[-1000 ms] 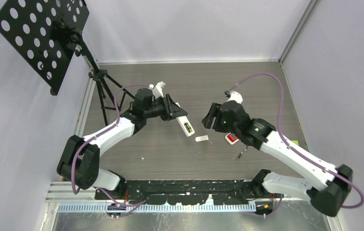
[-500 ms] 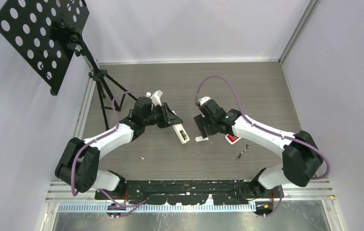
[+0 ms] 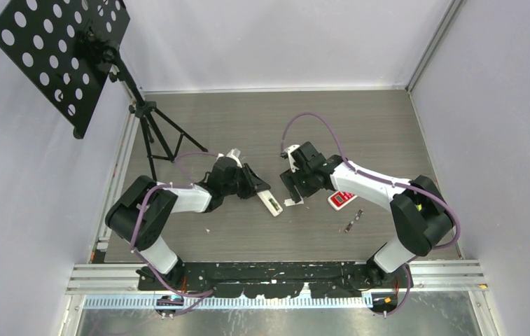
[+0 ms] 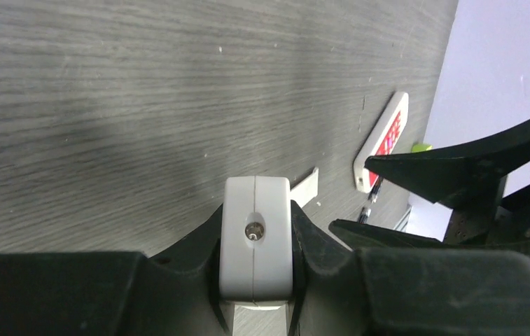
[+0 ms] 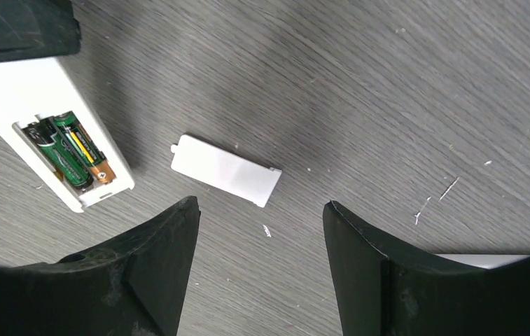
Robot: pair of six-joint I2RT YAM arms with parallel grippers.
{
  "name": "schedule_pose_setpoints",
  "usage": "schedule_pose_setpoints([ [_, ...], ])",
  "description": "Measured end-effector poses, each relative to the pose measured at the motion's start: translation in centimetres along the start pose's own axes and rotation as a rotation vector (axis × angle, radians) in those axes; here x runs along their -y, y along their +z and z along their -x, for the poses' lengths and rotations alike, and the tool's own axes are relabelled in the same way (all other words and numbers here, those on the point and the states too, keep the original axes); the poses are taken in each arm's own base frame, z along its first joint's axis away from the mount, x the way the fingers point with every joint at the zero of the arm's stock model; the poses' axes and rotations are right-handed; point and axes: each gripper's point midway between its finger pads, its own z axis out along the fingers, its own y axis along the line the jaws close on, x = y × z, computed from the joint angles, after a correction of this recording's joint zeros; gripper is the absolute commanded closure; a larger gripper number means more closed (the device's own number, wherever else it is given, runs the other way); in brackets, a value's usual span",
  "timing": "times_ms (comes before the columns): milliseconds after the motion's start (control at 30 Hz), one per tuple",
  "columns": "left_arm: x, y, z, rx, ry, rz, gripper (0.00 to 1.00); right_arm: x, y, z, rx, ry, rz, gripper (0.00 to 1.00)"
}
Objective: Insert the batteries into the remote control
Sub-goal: Place the remote control at the center of the board.
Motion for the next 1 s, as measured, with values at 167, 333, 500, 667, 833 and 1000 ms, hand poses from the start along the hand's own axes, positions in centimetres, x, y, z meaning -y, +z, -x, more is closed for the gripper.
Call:
schedule_pose_setpoints([
  [167,0.0,0.4,0.9,0.076,-0.004,0.006,0.59,0.1,0.2,-0.3,-0.013,0.053,0.028,0.3],
  [333,-1.9,0.0,0.9,0.117,-0.027,0.071,0.37,-0.3,0.1,-0.3,-0.016,0.081,0.058,0.3],
  [500,-1.8,-0.8,1.7,0.163,-0.018,0.086,0.27,-0.8,0.1,-0.4,-0.023,0.088,0.087,0.3],
  [667,-2.9,-2.1,2.1,0.197,-0.004,0.167,0.25,-0.8,0.1,-0.4,-0.024,0.095,0.086,0.3],
  [833,-4.2,-3.5,2.2,0.215,0.013,0.249,0.24,-0.6,0.5,-0.3,-0.033,0.114,0.069,0.31],
  [1000,-4.8,-4.4,1.9,0.199,0.047,0.286,0.24,-0.3,1.1,-1.0,-0.062,0.119,0.049,0.34],
])
